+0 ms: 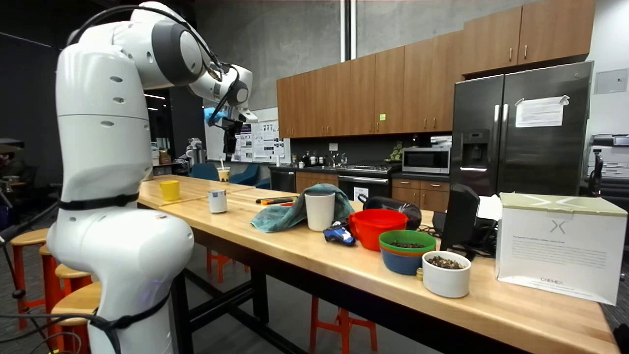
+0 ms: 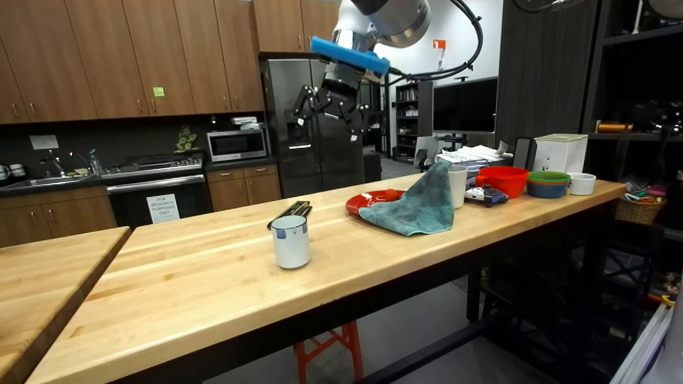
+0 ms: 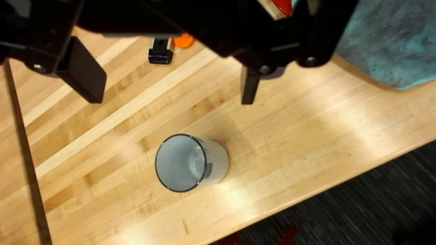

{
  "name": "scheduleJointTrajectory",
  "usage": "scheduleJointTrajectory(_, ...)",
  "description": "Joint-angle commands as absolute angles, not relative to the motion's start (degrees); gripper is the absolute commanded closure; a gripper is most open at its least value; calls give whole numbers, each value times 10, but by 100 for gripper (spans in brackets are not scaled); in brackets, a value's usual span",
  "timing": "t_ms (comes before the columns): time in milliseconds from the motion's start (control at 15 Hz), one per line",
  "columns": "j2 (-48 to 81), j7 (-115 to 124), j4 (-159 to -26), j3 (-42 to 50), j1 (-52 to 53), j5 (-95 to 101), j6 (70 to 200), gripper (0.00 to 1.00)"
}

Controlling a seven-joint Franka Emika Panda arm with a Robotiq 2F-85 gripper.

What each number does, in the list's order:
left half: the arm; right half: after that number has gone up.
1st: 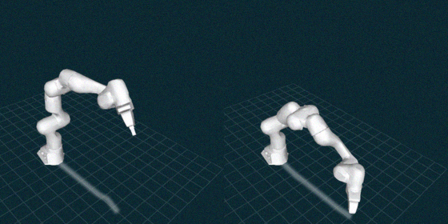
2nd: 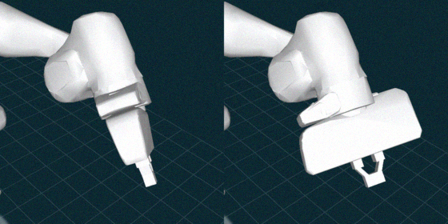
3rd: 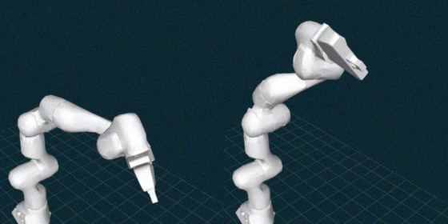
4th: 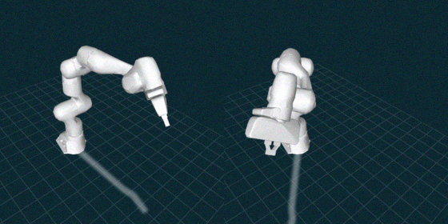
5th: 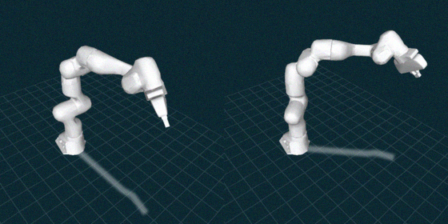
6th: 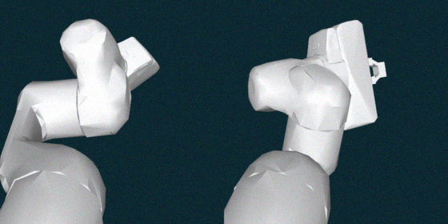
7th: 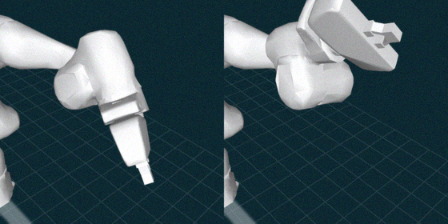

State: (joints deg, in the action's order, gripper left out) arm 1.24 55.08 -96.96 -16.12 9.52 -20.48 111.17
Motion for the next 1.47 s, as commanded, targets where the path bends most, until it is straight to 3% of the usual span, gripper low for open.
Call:
scheduleJointTrajectory(0, 28, 543, -934, -129, 93, -209, 1088, 0)
scheduleJointTrajectory(1400, 28, 611, -916, -59, 65, -206, 1128, 0)
